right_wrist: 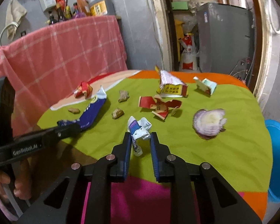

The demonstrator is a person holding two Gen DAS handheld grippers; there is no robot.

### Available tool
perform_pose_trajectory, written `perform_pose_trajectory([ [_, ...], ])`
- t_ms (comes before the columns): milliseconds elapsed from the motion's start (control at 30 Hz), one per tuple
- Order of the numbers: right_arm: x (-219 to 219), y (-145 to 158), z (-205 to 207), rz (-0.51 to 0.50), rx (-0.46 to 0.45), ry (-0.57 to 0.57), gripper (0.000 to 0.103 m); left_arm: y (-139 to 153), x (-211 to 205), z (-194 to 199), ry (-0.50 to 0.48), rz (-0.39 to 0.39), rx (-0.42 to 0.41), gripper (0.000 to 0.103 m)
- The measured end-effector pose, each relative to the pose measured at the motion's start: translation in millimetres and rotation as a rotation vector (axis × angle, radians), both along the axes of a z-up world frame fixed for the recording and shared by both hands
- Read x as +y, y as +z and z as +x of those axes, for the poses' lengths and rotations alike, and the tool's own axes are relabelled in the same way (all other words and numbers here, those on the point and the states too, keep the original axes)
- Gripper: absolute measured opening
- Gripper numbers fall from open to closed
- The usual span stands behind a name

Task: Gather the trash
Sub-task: 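Grasp the white-purple wrapper with the right gripper while the left gripper grasps the blue snack wrapper, then carry both wrappers over the blue basin and open both grippers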

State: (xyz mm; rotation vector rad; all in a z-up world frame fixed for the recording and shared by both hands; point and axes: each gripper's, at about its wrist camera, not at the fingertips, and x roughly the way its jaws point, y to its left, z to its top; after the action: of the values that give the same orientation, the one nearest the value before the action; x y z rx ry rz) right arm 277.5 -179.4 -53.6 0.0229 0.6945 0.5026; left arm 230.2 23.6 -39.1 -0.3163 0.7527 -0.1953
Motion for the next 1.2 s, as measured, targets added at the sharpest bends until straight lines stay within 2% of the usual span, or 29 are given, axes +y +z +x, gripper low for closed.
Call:
perform_pose_trajectory([
  [333, -46.8, 29.1, -45.8, 0.044, -0.211, -0.132, 0.018, 23.4, -45.9, -25.2, -0.063, 0.012, -0.142, 0.024],
  [533, -89.9, 47.8, -66.0, 0.039, -0.323, -0.252, 0.018, 42.8, -86.5, -20.4, -0.125, 0.005, -0.222, 0.024],
  [733, -138.3, 59.2, -78.0, 0.004, -0.411, -0.381, 0.018, 56.5, -145.3, -7.0, -0.222, 0.013, -0.284, 0.024],
  [1033, -216.7, 48.5, -74.2, -0.007, -0.436, -0.547, 0.018, 54.3, -243.4, 19.6, -0.393, 0.051, -0.307, 0.024],
  [1200, -254.4, 34.6, -64.3, -0.004, -0.401, -0.614, 0.02, 43.8, -288.4, 39.1, -0.461, 0.068, -0.266, 0.024],
])
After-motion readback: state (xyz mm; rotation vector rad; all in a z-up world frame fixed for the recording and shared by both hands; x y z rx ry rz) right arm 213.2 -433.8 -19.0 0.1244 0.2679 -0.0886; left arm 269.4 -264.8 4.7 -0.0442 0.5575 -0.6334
